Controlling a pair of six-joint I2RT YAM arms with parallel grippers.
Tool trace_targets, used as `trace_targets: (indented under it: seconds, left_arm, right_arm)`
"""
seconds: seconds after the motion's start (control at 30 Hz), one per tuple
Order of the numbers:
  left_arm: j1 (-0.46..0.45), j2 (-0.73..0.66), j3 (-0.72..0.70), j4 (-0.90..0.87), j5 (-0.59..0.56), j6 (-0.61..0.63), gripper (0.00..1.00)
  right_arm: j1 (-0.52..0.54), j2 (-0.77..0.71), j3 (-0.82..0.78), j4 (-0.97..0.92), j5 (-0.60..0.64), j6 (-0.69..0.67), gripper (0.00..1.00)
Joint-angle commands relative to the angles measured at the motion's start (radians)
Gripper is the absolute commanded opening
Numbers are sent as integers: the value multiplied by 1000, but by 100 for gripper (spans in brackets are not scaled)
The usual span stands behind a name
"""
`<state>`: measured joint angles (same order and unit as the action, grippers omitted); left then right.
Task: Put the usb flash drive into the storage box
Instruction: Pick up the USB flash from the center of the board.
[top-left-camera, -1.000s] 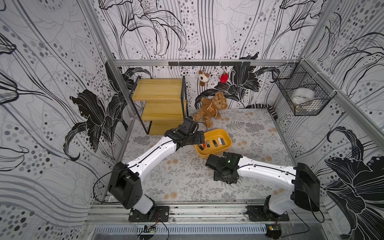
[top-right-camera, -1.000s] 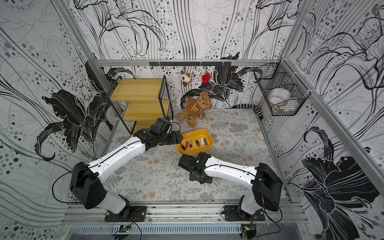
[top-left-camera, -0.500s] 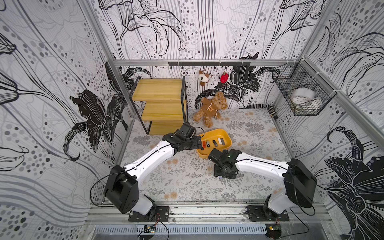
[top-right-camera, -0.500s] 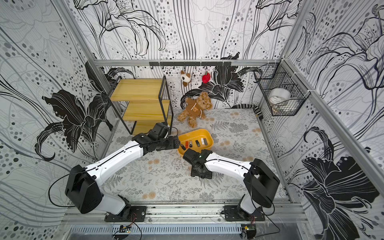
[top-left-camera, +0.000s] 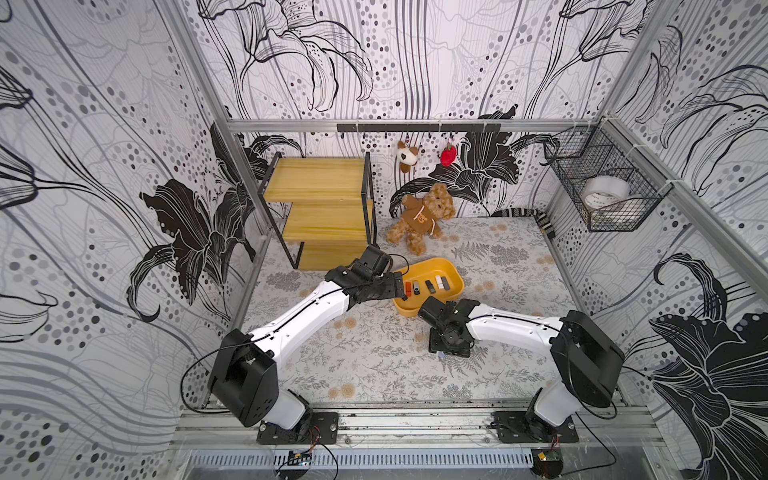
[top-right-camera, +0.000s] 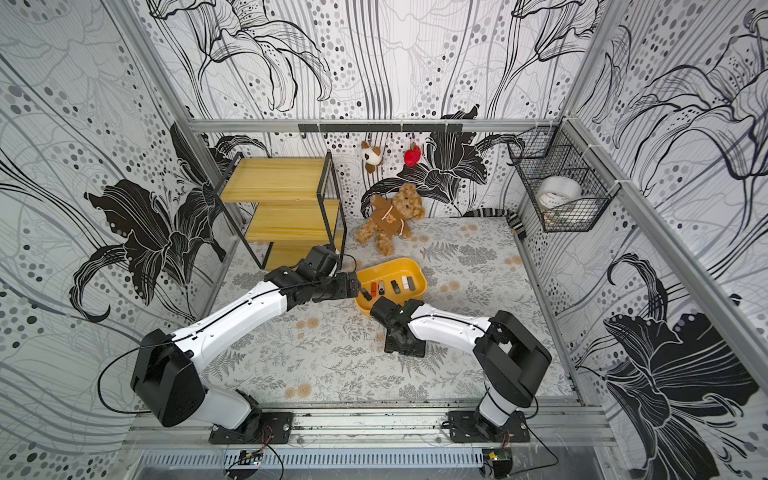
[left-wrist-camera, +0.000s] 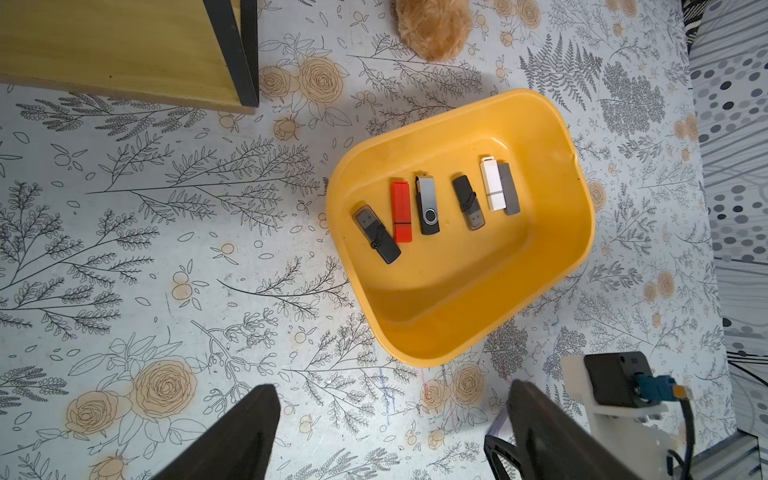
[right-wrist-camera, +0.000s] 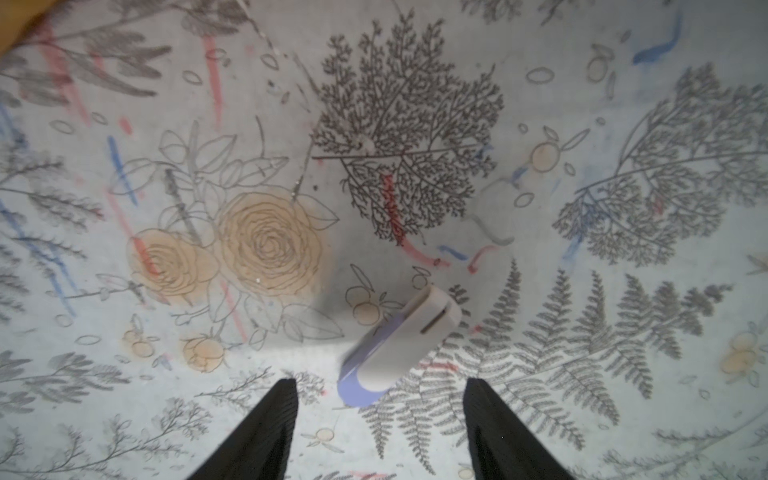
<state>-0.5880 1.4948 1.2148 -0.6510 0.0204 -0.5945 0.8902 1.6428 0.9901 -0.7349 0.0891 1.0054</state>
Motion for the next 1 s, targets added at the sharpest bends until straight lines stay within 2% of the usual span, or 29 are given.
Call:
trace_targets:
  seconds: [0.0, 0.47, 0.97]
  left_arm:
    - [-1, 5, 3, 1, -4, 14, 91]
    - [-3, -15, -31, -4, -16, 12, 92]
    - [-2, -22, -38, -7, -20, 12, 92]
  right_arm:
    - [-6, 19, -14, 5, -5, -15, 68]
    - [-10, 14, -65, 21, -1, -19, 58]
    - [-34, 19, -51, 41, 19, -46, 55]
